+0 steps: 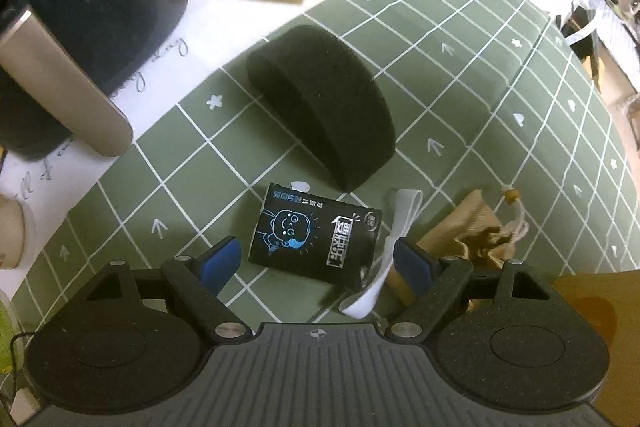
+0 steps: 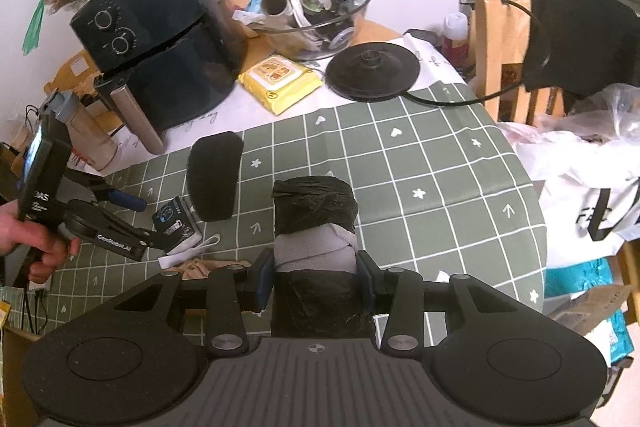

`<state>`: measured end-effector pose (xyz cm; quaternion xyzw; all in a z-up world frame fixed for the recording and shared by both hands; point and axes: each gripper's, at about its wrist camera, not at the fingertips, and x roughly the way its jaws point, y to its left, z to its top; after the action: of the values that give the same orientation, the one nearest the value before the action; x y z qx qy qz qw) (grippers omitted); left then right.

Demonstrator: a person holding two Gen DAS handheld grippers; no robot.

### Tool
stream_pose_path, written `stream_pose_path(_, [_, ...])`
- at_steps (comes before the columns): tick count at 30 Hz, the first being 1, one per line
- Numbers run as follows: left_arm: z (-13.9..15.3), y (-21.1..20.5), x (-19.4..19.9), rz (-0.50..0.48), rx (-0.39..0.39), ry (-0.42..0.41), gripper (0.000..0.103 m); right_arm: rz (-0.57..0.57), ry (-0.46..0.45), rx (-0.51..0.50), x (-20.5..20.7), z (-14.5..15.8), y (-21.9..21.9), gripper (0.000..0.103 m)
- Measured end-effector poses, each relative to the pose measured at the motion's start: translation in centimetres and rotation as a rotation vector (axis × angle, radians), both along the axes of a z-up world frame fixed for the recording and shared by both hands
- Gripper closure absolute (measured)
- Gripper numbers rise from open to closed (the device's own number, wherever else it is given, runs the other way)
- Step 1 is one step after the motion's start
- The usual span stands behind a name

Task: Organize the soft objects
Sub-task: 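Grasp the black cartoon-print card box with the left tool while the right tool holds the bundle, then carry the card box and the bundle over the cardboard box with both tools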

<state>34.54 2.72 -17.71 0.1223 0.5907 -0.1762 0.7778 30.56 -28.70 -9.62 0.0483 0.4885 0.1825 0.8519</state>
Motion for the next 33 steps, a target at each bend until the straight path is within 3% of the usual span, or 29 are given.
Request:
stream_pose_path(5, [-1.3, 0.3, 0.7, 0.016, 0.008, 0.016, 0.02, -0.016, 0.003, 0.002, -0.4, 0.0, -0.5, 0.058])
stream_pose_path(7, [-1.6, 0.3, 0.8, 0.012, -0.001, 0.023, 0.029, -0.02, 0.003, 0.002, -0.5, 0.1, -0.6, 0.058])
stream_pose_path(13, [-1.4, 0.7, 0.7, 0.019, -0.024, 0.041, 0.035, -0.019, 0.004, 0.003, -0.8, 0.2, -0.5, 0.058])
stream_pose_path(33, [6.7, 3.3, -3.6, 0.152, -0.099, -0.135, 0.035, 0.091, -0.039, 0.052, -1.9, 3.0, 2.2, 0.058])
